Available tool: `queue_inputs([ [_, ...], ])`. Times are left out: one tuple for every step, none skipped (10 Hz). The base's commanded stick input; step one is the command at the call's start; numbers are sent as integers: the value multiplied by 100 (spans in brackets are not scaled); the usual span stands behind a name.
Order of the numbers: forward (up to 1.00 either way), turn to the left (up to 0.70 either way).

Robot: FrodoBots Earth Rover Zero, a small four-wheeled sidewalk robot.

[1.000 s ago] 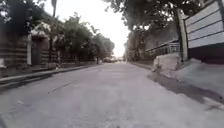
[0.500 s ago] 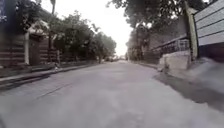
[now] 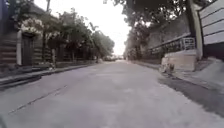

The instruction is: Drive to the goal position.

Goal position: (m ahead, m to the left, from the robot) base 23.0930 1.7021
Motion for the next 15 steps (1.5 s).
queue_inputs([
  [100, -36],
  [100, -36],
  [100, 4],
  [100, 4],
  [100, 4],
  [100, 4],
  [100, 4],
  [100, 4],
  [100, 4],
  [100, 4],
  [100, 4],
  [100, 4],
  [100, 4],
  [100, 4],
  [100, 4],
])
